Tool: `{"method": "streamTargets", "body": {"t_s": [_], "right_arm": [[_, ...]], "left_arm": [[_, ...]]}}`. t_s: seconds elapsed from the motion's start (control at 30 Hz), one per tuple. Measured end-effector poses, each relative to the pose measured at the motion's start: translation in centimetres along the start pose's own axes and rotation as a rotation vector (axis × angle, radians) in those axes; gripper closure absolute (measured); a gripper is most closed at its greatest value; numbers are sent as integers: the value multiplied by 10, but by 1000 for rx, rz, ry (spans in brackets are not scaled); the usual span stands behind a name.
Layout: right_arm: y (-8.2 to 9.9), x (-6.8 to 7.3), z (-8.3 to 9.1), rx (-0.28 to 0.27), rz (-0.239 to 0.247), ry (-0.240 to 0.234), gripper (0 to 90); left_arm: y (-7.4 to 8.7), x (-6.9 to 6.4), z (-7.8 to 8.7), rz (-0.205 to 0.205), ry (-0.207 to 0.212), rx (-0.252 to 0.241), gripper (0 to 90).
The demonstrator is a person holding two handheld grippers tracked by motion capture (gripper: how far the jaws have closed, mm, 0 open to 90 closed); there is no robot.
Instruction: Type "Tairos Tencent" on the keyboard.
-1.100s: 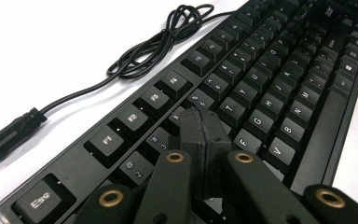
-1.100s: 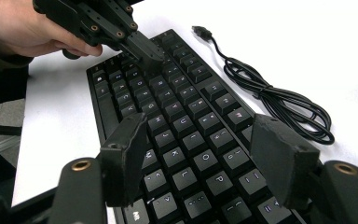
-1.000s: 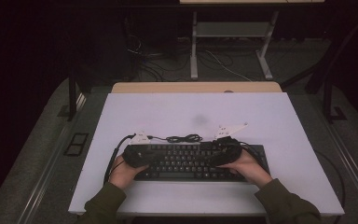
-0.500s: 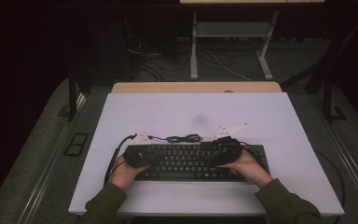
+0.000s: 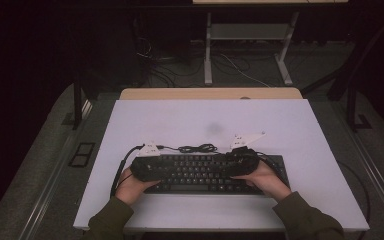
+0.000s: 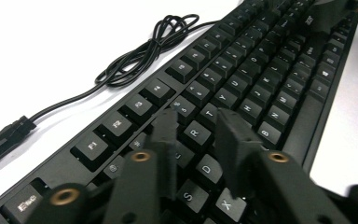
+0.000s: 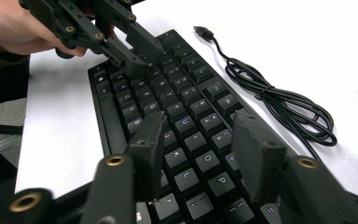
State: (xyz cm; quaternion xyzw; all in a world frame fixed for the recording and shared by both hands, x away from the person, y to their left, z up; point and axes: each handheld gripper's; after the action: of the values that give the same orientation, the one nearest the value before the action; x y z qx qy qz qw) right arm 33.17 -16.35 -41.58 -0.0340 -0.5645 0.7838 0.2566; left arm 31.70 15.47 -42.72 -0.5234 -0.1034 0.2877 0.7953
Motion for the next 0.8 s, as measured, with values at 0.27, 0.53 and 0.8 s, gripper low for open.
{"method": "streamTargets", "body": {"t_s": [0.27,0.53,0.8], "right_arm": [[-1,1,-2,8,-1,-10,719],[-6,4,-9,16,11,-30,842],[-9,7,-17,25,22,-47,890]], "left_arm": [[0,-2,2,12,15,-1,464],[0,-3,4,14,7,-5,375],[0,-3,4,10,4,1,293]]}}
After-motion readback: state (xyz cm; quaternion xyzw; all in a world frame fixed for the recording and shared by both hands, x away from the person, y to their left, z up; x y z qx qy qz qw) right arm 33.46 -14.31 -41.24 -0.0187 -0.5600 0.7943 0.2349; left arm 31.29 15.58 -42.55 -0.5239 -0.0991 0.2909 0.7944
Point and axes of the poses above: each handheld gripper's, and its own axes: z roughly backward along the jaws, y roughly out of its underside, x roughly to its left, and after that the axes turned 12 degrees about -x, right-handed
